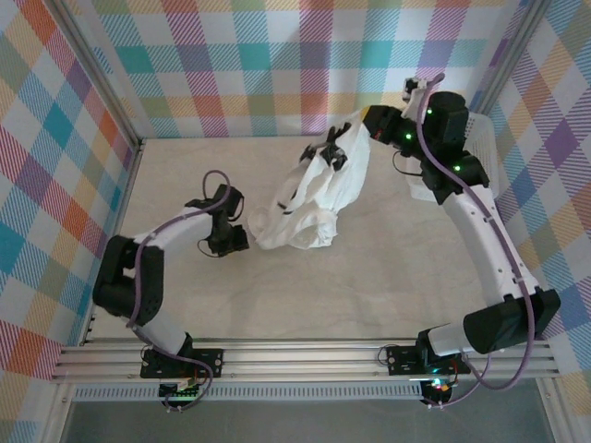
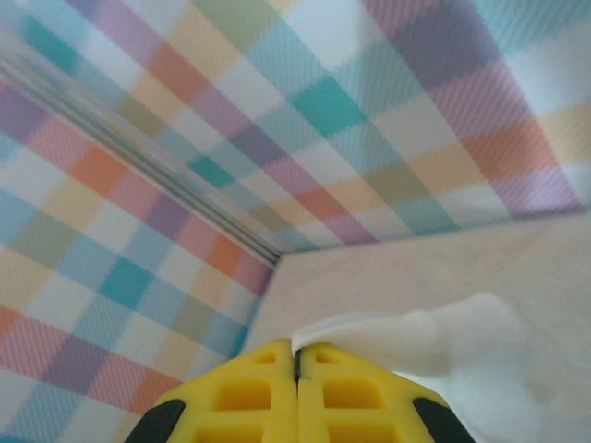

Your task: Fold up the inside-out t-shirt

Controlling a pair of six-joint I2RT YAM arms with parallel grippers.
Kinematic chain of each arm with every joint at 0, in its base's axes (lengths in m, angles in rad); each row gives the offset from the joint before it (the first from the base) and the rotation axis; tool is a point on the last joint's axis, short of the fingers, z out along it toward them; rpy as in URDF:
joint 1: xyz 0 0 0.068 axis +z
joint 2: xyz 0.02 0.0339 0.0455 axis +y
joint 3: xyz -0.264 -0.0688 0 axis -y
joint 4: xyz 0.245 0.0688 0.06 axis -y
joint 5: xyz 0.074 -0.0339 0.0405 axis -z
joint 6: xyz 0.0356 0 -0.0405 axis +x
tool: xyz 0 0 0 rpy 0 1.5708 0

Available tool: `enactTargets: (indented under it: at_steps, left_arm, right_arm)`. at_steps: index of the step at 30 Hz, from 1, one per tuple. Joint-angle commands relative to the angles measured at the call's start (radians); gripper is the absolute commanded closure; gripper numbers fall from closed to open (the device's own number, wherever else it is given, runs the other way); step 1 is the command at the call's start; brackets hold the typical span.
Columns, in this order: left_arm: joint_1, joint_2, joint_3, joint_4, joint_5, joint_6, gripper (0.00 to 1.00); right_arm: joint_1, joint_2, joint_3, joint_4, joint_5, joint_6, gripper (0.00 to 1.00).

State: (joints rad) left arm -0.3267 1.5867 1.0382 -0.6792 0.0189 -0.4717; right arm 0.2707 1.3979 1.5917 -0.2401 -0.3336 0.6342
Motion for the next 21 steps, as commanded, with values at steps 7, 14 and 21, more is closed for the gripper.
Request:
enactTargets:
  at_steps: [7, 14, 21]
  left_arm:
    - [0.022, -0.336, 0.056, 0.238, 0.323, 0.125, 0.33]
    - [-0.282, -0.281, 0.239, 0.328, 0.418, 0.258, 0.13]
    - [-0.349, -0.121, 0.408, 0.323, 0.069, 0.175, 0.13]
  right_arm:
    - [0.069, 0.046, -0.019, -0.011, -0.305, -0.015, 1.00]
    - [0.159, 0.035, 0.062, -0.072, -0.185, -0.114, 1.00]
    - [0.246, 0.082, 0.135, -0.103, -0.173, -0.148, 1.00]
